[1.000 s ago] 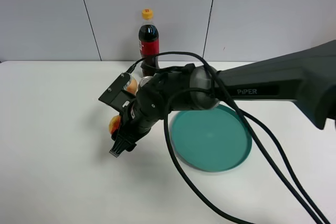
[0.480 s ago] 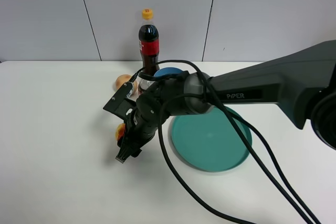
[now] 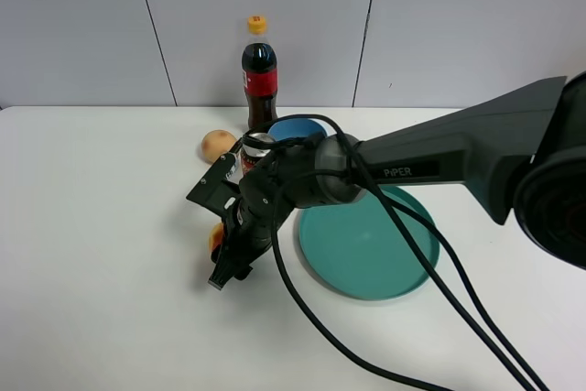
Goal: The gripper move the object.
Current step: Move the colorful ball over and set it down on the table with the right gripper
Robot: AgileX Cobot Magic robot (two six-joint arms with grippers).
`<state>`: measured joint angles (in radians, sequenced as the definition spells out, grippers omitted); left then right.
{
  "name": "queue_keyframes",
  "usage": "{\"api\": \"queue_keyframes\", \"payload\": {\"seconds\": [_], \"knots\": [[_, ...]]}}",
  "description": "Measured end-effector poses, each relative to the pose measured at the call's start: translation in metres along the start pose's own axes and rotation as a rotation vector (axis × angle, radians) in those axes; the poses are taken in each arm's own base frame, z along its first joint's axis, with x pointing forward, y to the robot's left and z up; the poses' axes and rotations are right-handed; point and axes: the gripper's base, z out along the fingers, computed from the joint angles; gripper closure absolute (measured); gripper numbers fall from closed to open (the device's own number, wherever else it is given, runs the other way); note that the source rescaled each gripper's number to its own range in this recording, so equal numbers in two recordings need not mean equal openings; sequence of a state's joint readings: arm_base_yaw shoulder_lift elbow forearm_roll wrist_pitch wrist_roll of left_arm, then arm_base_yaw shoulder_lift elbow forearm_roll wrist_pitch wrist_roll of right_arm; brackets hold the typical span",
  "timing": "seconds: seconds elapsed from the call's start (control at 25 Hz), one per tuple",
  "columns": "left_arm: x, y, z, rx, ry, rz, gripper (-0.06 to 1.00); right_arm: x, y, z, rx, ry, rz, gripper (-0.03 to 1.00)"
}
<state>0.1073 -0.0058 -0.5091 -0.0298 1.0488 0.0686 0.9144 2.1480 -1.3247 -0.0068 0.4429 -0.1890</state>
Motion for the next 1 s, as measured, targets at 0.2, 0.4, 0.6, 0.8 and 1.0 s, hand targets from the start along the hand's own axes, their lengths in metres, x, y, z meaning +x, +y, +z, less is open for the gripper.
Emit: {"api": "queue_keyframes", "payload": {"seconds": [0.2,0.4,0.6,0.8,1.0], "knots": [[0.0,0.0,0.0,0.0,0.0,0.0,-0.06,0.0006,0.0,0.0,0.0,0.006,-0.003,0.97],[0.0,0.0,0.0,0.0,0.0,0.0,-0.06,0.0017,0.0,0.0,0.0,0.019,-0.008,0.97],[0.0,0.0,0.0,0.0,0.0,0.0,-0.06,0.0026,-0.0006,0.0003,0.006,0.027,-0.024,0.97],[0.0,0.0,0.0,0.0,0.0,0.0,-0.06,0.0034,-0.0005,0.002,0.006,0.032,-0.026,0.97],[0.0,0.0,0.0,0.0,0.0,0.0,-0.06,0.0029,-0.0039,0.0021,0.026,0.033,-0.067,0.78]]}}
